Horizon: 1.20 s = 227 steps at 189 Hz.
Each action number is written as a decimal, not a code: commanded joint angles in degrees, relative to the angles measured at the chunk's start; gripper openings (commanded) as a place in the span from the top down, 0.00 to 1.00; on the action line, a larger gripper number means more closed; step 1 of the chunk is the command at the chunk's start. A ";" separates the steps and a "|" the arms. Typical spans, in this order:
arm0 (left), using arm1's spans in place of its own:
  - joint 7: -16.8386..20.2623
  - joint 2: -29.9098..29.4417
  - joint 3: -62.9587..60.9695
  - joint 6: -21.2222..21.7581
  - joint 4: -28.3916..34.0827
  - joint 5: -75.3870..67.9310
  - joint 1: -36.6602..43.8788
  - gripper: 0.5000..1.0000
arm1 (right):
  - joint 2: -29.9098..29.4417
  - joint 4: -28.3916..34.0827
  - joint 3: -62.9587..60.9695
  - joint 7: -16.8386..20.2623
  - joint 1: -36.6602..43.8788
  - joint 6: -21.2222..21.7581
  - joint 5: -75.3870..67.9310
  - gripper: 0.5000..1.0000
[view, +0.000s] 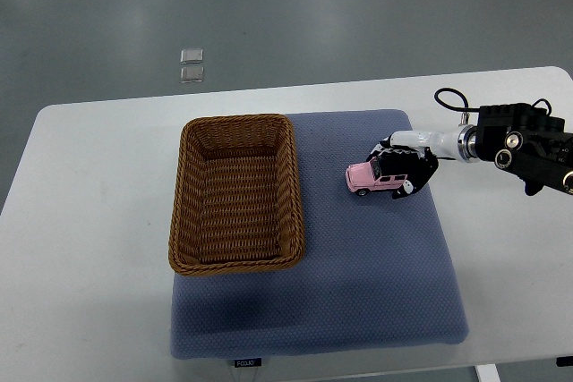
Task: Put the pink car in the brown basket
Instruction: 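Lift the pink car and carry it over the wicker basket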
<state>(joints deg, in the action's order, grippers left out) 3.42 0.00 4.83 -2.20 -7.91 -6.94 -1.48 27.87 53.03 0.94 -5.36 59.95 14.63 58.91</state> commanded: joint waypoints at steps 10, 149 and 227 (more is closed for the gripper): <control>0.00 0.00 0.00 0.00 0.00 0.00 0.07 0.00 | -0.10 -0.47 0.12 -0.44 -0.10 -0.57 0.86 0.93; 0.00 0.00 0.00 0.09 0.08 0.00 0.07 0.00 | 5.53 3.31 -0.67 -1.32 10.71 3.65 -0.46 1.00; 0.00 0.00 -0.18 0.00 -0.09 0.00 0.07 0.00 | -13.89 -3.54 1.08 -0.96 15.81 3.91 -5.91 1.00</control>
<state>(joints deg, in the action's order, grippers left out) 3.43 0.00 4.76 -2.17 -7.91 -6.94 -1.40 19.16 52.44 1.17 -6.36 75.36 18.53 53.23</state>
